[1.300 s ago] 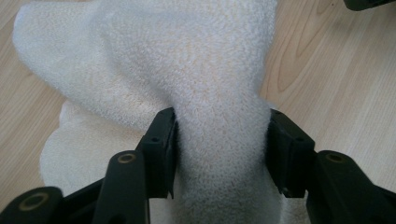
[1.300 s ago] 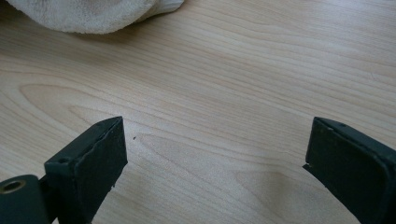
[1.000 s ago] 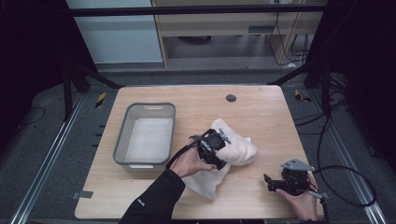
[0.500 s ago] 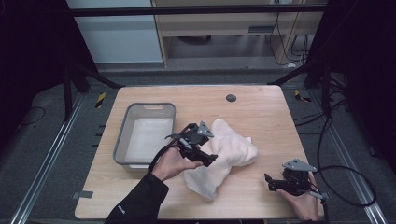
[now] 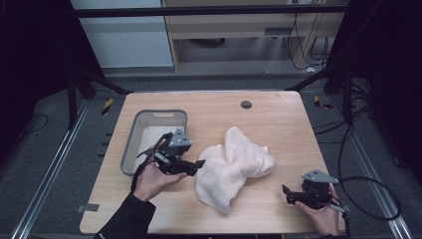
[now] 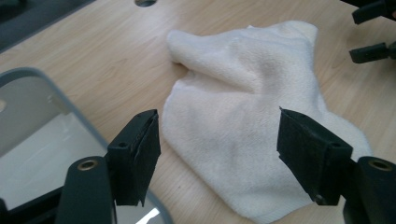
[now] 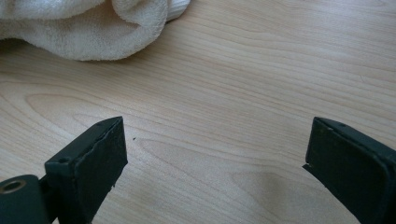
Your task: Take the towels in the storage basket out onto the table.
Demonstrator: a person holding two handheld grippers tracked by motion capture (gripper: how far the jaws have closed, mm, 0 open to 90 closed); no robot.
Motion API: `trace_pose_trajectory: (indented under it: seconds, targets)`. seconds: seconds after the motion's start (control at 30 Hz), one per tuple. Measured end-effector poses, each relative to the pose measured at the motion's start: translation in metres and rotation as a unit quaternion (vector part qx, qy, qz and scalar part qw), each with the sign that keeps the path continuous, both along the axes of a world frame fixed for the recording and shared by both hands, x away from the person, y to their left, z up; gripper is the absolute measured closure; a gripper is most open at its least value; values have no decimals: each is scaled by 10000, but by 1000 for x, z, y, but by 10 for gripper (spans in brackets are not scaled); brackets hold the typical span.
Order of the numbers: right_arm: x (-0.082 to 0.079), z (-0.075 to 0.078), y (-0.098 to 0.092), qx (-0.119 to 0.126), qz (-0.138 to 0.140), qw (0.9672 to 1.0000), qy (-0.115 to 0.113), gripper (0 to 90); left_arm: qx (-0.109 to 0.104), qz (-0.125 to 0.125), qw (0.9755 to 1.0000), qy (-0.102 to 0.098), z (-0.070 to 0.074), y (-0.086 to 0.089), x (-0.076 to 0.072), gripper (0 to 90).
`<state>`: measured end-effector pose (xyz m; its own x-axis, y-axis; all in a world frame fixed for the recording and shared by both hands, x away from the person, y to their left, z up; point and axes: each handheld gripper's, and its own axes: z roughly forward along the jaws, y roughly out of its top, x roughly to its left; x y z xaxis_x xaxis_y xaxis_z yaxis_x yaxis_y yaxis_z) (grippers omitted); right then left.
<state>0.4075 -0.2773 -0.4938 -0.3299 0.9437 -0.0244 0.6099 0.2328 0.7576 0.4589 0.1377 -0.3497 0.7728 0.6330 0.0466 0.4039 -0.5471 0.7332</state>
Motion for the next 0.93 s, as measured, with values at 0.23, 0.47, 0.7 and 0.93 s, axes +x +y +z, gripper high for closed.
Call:
trace_pose_trajectory:
  seconds: [0.23,0.47,0.7,0.93]
  targets:
    - [-1,1,0,21,-34,10000,-16,63,-382,517,9975,-305,-5,41,-13,318]
    - [-1,1,-1,27,-51,10000,-55,74,-578,1001,9924,-420,-14,75,-22,332]
    - [-2,1,-2,29,-68,9999,-113,98,-877,1509,9831,-546,-30,111,-32,378]
    - [-2,1,-3,34,-81,9999,-121,106,-1000,1903,9749,-578,-43,135,-37,423]
